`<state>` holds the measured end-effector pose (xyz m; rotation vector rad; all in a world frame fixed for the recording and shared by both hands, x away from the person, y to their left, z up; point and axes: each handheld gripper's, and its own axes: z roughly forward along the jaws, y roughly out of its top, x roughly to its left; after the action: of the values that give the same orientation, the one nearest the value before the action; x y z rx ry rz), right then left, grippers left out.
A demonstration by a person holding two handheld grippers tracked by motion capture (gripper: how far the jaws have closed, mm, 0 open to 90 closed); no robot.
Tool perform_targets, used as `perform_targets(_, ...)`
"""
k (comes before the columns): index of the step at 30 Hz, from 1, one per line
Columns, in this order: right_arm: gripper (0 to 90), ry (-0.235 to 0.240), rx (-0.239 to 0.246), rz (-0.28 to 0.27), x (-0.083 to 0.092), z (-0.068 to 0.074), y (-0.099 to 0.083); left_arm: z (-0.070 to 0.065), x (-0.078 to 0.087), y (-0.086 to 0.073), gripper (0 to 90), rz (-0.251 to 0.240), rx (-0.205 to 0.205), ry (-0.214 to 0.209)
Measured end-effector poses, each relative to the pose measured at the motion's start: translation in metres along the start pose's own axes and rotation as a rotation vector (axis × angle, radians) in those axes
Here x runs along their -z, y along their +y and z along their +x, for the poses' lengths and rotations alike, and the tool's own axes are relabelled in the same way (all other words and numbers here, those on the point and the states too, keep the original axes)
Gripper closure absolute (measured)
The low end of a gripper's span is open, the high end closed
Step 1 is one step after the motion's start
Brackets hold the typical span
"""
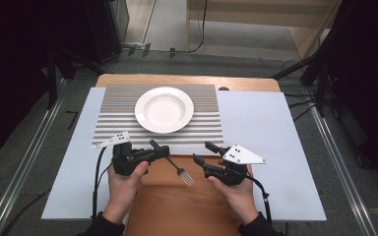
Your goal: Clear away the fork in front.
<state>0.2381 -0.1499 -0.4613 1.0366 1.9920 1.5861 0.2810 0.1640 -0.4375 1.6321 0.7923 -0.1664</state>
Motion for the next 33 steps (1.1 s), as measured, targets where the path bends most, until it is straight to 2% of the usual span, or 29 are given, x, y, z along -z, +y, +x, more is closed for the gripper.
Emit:
perform_targets(3, 24.6, -0.041, -0.026, 0.019, 0.007, -0.009, 0.0, 0.002, 0.005, 0.0, 86.0, 0.0, 0.005, -0.001)
perform_targets(5, 17.5, -0.031, -0.052, 0.009, 0.011, -0.016, -0.001, 0.004, 0.008, -0.001, 86.0, -0.002, 0.01, -0.002)
perform_targets(7, 15.2, -0.032, -0.066, 0.007, 0.016, -0.022, -0.003, 0.006, 0.011, -0.002, 86.0, 0.003, 0.017, -0.005)
perform_targets(8, 8.5, -0.046, -0.07, 0.008, 0.019, -0.025, -0.004, 0.006, 0.012, -0.002, 85.9, 0.006, 0.015, -0.003)
perform_targets(10, 0.6, -0.037, -0.07, 0.004, 0.022, -0.028, -0.005, 0.007, 0.014, -0.003, 85.9, 0.013, 0.013, -0.003)
perform_targets(12, 0.0, -0.025, -0.062, -0.006, 0.027, -0.032, -0.006, 0.008, 0.016, -0.004, 86.0, 0.015, 0.011, -0.002)
perform_targets(15, 0.0, -0.052, -0.066, -0.025, 0.034, -0.037, -0.008, 0.009, 0.018, -0.005, 86.0, 0.019, 0.013, -0.003)
perform_targets(22, 0.0, -0.122, -0.057, -0.024, 0.043, -0.05, -0.015, 0.011, 0.023, -0.006, 85.9, 0.046, 0.015, -0.014)
perform_targets(27, 0.0, -0.171, -0.046, -0.027, 0.051, -0.06, -0.02, 0.014, 0.026, -0.006, 85.9, 0.048, 0.035, -0.023)
perform_targets(33, 0.0, -0.19, -0.057, -0.038, 0.061, -0.07, -0.025, 0.014, 0.028, -0.007, 85.9, 0.064, 0.031, -0.022)
